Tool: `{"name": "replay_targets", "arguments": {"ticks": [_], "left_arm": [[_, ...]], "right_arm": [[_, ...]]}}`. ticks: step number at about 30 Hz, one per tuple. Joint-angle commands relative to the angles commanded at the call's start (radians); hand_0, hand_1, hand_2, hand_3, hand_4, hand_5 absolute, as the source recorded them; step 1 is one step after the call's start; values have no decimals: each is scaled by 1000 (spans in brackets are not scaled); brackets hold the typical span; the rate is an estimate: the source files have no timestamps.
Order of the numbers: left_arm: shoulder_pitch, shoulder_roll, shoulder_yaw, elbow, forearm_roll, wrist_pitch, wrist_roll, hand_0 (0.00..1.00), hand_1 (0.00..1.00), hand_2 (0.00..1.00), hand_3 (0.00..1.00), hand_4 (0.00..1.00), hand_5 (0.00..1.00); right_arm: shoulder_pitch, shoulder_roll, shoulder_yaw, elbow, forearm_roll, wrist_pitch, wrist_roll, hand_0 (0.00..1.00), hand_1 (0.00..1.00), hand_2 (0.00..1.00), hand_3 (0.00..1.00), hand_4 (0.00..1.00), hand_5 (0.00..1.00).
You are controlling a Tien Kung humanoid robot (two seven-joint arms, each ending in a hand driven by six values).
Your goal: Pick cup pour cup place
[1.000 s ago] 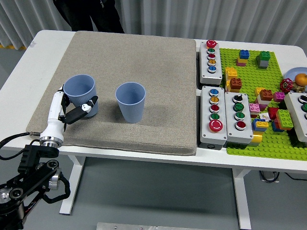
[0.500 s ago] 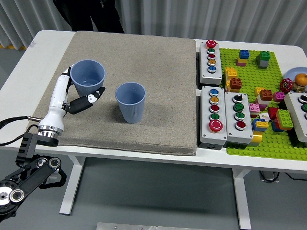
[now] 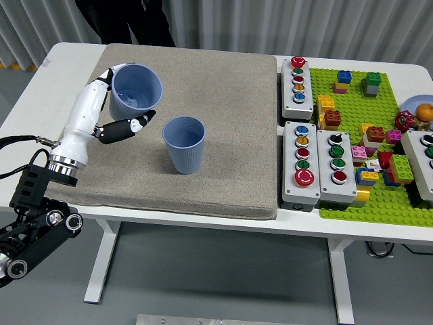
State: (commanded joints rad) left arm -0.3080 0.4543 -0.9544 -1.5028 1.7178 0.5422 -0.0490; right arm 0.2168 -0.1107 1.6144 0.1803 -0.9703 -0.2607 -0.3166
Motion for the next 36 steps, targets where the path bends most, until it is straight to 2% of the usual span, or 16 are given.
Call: {"name": "replay_targets", "arguments": {"ticks": [12, 27, 36], "left_arm": [[-66, 60, 60, -33, 218, -48, 60, 483, 532, 729, 604, 702, 92], [-135, 117, 128, -10, 342, -86, 102, 477, 524, 724, 601, 696, 93], [-156, 129, 148, 1, 365, -91, 116, 473, 519, 718, 598, 690, 92]], "right_arm": [[-3, -1, -3, 1, 2, -1, -1, 703, 630, 559, 570, 2, 95], [-3, -3, -3, 0, 5, 0, 2, 702, 630, 559, 570, 2, 93], [2, -4, -6, 0, 10, 0, 3, 702, 630, 558, 570, 2, 90]]}}
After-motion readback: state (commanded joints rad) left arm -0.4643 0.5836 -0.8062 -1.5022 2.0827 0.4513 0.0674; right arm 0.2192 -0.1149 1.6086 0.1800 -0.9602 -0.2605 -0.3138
